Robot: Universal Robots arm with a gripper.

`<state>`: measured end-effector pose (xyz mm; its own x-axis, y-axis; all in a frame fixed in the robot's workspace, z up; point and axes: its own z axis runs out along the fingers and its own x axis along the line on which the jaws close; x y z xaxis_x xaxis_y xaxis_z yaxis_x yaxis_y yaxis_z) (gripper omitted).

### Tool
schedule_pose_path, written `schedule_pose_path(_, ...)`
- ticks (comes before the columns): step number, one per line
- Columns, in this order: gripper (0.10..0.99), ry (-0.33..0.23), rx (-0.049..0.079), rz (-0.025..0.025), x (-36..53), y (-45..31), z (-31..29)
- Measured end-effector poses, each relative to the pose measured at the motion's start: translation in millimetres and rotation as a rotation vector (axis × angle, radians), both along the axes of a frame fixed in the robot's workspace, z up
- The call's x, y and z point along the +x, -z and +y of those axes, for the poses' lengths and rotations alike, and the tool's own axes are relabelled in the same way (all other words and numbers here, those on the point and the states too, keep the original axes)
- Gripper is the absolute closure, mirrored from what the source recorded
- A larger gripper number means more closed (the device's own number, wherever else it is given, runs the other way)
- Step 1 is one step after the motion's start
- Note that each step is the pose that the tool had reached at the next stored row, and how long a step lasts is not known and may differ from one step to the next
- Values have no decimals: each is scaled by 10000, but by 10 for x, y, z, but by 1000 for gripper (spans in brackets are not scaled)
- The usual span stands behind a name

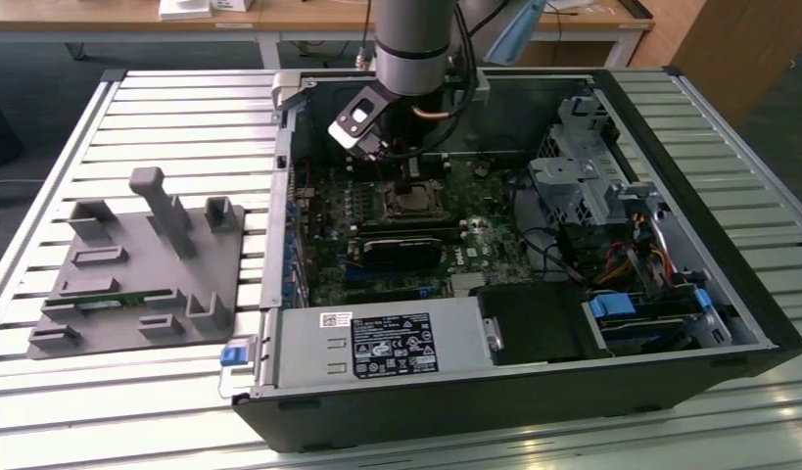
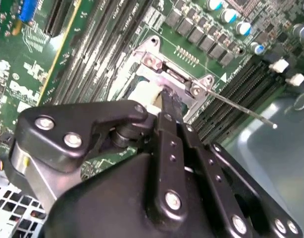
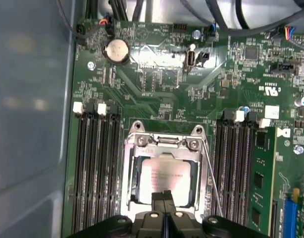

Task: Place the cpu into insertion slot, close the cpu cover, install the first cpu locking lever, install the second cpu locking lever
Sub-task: 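Close the cpu cover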

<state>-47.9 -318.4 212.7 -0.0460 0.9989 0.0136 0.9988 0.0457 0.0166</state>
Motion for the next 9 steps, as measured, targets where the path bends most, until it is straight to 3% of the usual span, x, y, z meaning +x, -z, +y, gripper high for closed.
schedule_pose_path(9, 980, 1, -1, 19, 107, -1, 0)
